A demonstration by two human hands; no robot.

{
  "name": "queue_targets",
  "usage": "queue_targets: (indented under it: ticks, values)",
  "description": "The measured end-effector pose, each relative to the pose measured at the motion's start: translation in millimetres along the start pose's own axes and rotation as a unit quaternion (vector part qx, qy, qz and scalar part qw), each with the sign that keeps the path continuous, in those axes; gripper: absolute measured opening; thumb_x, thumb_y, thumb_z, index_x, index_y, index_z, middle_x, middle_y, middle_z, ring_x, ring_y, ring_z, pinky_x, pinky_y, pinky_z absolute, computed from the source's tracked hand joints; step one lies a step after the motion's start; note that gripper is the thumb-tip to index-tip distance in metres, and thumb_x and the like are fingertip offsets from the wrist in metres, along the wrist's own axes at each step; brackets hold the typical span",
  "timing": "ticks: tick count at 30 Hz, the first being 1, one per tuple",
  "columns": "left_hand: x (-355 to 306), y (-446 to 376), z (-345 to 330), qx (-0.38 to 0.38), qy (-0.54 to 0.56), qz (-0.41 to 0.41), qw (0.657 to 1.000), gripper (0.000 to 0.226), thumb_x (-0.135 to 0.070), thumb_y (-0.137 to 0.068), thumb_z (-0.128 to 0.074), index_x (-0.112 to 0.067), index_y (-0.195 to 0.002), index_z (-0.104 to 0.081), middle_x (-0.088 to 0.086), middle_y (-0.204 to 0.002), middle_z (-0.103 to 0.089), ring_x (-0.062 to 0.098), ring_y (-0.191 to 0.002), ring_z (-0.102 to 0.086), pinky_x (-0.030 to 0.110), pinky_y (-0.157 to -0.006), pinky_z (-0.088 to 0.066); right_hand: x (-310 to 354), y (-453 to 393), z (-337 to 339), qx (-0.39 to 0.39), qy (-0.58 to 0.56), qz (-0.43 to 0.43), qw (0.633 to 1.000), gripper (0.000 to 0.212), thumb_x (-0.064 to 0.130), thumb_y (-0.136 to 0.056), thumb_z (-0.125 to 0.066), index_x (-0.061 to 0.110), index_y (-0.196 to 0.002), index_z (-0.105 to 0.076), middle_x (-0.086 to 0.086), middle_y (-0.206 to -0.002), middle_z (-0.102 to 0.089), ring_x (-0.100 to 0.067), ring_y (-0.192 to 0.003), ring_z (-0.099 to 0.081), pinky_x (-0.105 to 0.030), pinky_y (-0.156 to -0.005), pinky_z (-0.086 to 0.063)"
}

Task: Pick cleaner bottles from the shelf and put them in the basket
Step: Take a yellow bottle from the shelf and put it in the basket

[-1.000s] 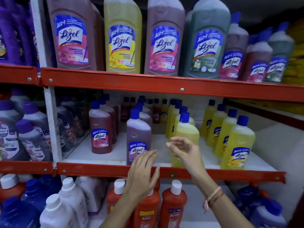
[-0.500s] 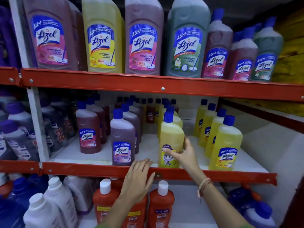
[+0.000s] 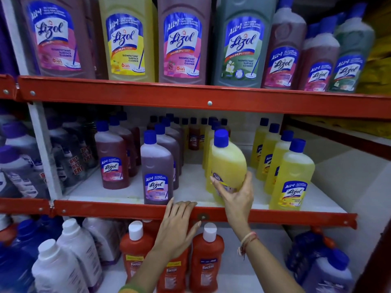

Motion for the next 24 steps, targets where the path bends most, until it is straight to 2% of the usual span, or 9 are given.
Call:
queue_targets:
  ticks: [7,8,10,11,12,15,18,21,24]
  values:
    - [-3,1,3,0.007,0.001,-0.001,1.000,0.047,-0.046,-0.095,-0.039,-0.020,-0.134,-0.038,-0.002,-0.128,-0.052,0.016,-0.124,-0.042,0.041,-0.119,-0.008,74,10,57,-0.104,0.031,0.074,0.991,0.078,0.061,-0.067,-0.077,0.014,-0.121,-0.048,-0.007,-0.111,-0.065,-0.022,-0.097,-0.064,-0.029,-0.077,-0.055]
    - [-3,1,3,0.006,0.006,-0.001,1.000,0.046,-0.045,-0.095,-0.040,-0.020,-0.134,-0.038,-0.002,-0.128,-0.052,0.017,-0.124,-0.043,0.041,-0.119,-0.007,84,14,65,-0.118,0.043,0.084,0.989,0.078,0.060,-0.067,-0.078,0.012,-0.120,-0.049,-0.008,-0.110,-0.065,-0.022,-0.095,-0.065,-0.023,-0.079,-0.054]
    - [-4,1,5,0.007,0.007,0.003,1.000,0.047,-0.045,-0.095,-0.040,-0.020,-0.134,-0.039,-0.002,-0.127,-0.052,0.017,-0.124,-0.043,0.040,-0.119,-0.007,103,24,79,-0.147,0.067,0.101,0.982,0.077,0.059,-0.066,-0.077,0.009,-0.117,-0.049,-0.010,-0.106,-0.066,-0.016,-0.090,-0.061,0.002,-0.078,-0.040]
    - [-4,0,5,0.009,0.003,0.005,1.000,0.048,-0.046,-0.095,-0.039,-0.020,-0.134,-0.038,-0.002,-0.128,-0.052,0.016,-0.125,-0.042,0.041,-0.119,-0.006,110,29,84,-0.155,0.075,0.103,0.980,0.077,0.058,-0.065,-0.078,0.008,-0.117,-0.050,-0.011,-0.105,-0.066,-0.013,-0.088,-0.059,0.007,-0.076,-0.036]
    - [-4,0,4,0.010,0.000,0.009,1.000,0.048,-0.047,-0.094,-0.039,-0.020,-0.135,-0.038,-0.003,-0.129,-0.051,0.016,-0.125,-0.041,0.041,-0.119,-0.006,114,34,88,-0.155,0.072,0.100,0.980,0.077,0.057,-0.064,-0.078,0.009,-0.117,-0.050,-0.011,-0.106,-0.066,-0.013,-0.088,-0.059,0.005,-0.076,-0.038]
    - [-6,0,3,0.017,0.006,0.029,0.999,0.053,-0.052,-0.093,-0.036,-0.021,-0.135,-0.037,-0.002,-0.131,-0.050,0.016,-0.128,-0.038,0.043,-0.121,-0.006,113,49,95,-0.117,-0.025,0.047,0.992,0.078,0.059,-0.059,-0.080,0.021,-0.120,-0.050,-0.003,-0.112,-0.066,-0.018,-0.098,-0.065,-0.021,-0.079,-0.055]
    - [-7,1,3,0.023,-0.002,0.034,0.999,0.060,-0.057,-0.090,-0.029,-0.020,-0.136,-0.036,-0.001,-0.132,-0.049,0.017,-0.130,-0.037,0.044,-0.121,-0.007,111,59,93,-0.041,-0.175,-0.003,0.984,0.071,0.047,-0.055,-0.087,0.040,-0.117,-0.053,0.010,-0.109,-0.070,-0.010,-0.098,-0.070,-0.013,-0.076,-0.055]
    - [-8,1,4,0.024,-0.012,0.020,0.999,0.067,-0.056,-0.086,-0.023,-0.015,-0.136,-0.038,0.004,-0.129,-0.052,0.022,-0.127,-0.042,0.043,-0.119,-0.003,106,62,85,0.061,-0.295,-0.054,0.952,0.069,0.027,-0.052,-0.089,0.030,-0.115,-0.061,0.001,-0.102,-0.076,-0.015,-0.086,-0.076,-0.019,-0.066,-0.059]
    - [-9,1,4,0.025,-0.028,0.012,0.999,0.069,-0.054,-0.087,-0.018,-0.010,-0.133,-0.043,0.008,-0.125,-0.056,0.027,-0.123,-0.047,0.044,-0.115,-0.005,103,64,74,0.177,-0.404,-0.132,0.888,0.067,0.028,-0.042,-0.093,0.017,-0.103,-0.068,-0.009,-0.082,-0.078,-0.025,-0.069,-0.075,-0.031,-0.056,-0.060]
Point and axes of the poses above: each hand's wrist, its own y-axis away from the middle knuckle, its own z-axis out of the back of the hand, x = y × z, the point moved 6 cm from there along -y, towards the middle knuckle
